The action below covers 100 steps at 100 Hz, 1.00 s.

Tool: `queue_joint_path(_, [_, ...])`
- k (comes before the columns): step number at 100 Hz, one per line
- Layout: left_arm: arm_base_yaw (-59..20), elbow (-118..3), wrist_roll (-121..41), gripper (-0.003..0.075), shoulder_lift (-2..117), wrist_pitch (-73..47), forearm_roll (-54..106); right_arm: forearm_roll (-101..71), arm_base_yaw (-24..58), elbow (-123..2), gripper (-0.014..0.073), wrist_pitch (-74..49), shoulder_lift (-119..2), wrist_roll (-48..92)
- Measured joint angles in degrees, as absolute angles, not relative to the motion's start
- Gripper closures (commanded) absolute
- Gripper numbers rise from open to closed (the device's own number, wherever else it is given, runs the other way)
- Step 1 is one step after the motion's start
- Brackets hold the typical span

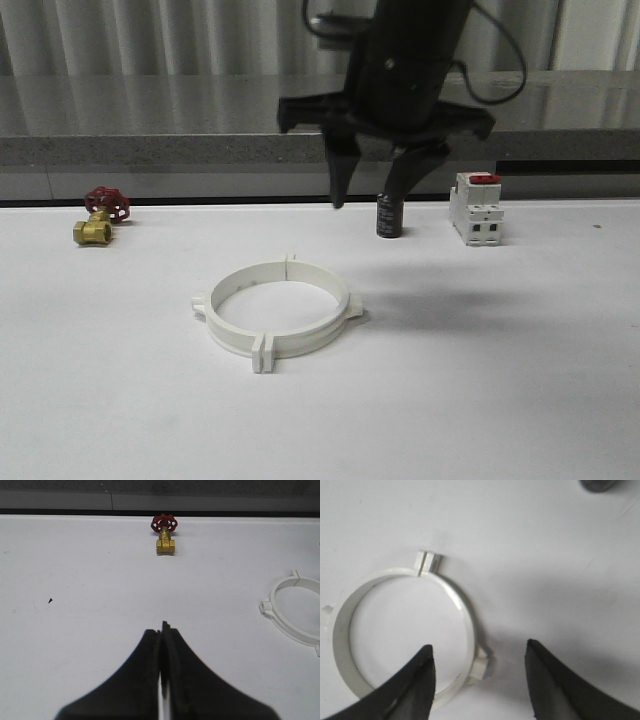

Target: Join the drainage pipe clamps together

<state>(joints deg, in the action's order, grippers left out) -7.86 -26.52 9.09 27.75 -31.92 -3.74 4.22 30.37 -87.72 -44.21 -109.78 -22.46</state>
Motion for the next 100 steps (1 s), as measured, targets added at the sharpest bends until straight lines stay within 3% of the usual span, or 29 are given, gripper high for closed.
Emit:
queue_joint_path(47, [-7.9,-26.5,9.1,0.0741,27.7,-32.0,-3.7,4.2,11.2,-85.2,0.0176,-51.3,-90.1,-8.5])
queue_joint_path(76, [-7.9,-26.5,9.1,0.0741,27.7,-32.0,-3.7,4.2,-0.6,-68.6,0.0176,-50.5,-72.7,-6.0])
queue_joint_path(100, [-7.9,-26.5,9.1,0.0741,27.7,-32.0,-3.7,3.7,-2.8,-53.0,0.0176,-48.2,-56.1,-5.9])
